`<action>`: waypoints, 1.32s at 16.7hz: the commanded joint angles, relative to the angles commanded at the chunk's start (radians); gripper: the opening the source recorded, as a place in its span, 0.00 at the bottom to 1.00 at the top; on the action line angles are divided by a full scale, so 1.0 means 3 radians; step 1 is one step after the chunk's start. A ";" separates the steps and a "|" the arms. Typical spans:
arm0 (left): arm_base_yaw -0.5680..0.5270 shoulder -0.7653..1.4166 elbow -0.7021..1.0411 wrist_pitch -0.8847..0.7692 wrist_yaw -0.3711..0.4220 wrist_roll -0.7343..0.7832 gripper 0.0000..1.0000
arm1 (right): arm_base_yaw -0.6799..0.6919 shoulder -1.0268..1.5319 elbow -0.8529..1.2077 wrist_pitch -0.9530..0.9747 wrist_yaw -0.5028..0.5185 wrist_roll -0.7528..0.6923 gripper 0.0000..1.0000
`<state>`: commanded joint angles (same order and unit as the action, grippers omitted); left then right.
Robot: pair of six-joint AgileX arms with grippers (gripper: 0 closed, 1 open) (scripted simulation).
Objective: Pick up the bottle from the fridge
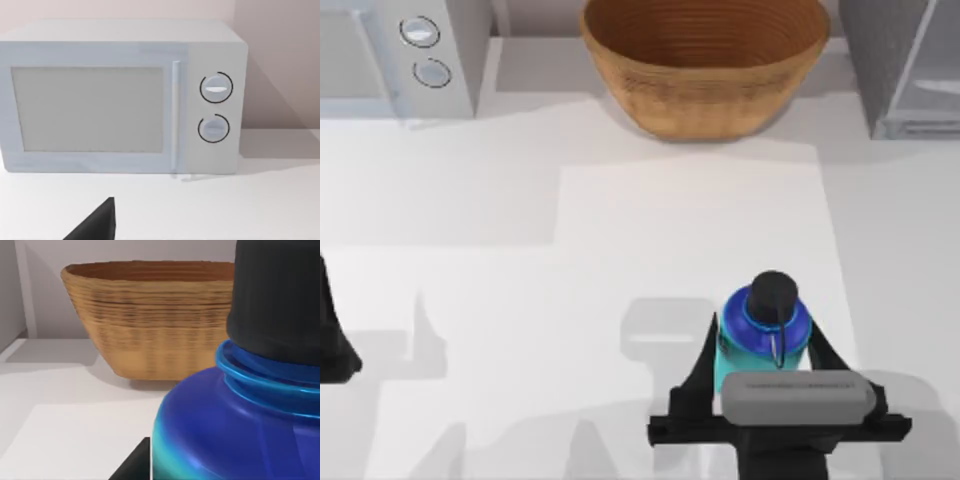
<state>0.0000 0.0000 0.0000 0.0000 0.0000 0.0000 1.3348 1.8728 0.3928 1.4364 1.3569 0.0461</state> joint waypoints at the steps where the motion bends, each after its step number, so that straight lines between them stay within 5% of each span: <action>1: 0.0000 0.0000 0.0000 0.0000 0.0000 0.0000 1.00 | 0.0000 0.0000 0.0000 0.0000 0.0000 0.0000 0.00; 17: 0.0000 0.0000 0.0000 0.0000 0.0000 0.0000 1.00 | -0.0678 0.0771 0.0271 0.0585 -0.0667 -0.0079 0.00; 22: 0.0000 0.0000 0.0000 0.0000 0.0000 0.0000 1.00 | -0.0678 0.0771 0.0271 0.0585 -0.0667 -0.0079 0.38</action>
<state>0.0000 0.0000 0.0000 0.0000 0.0000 0.0000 1.1313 2.1041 0.4741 1.6118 1.1570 0.0225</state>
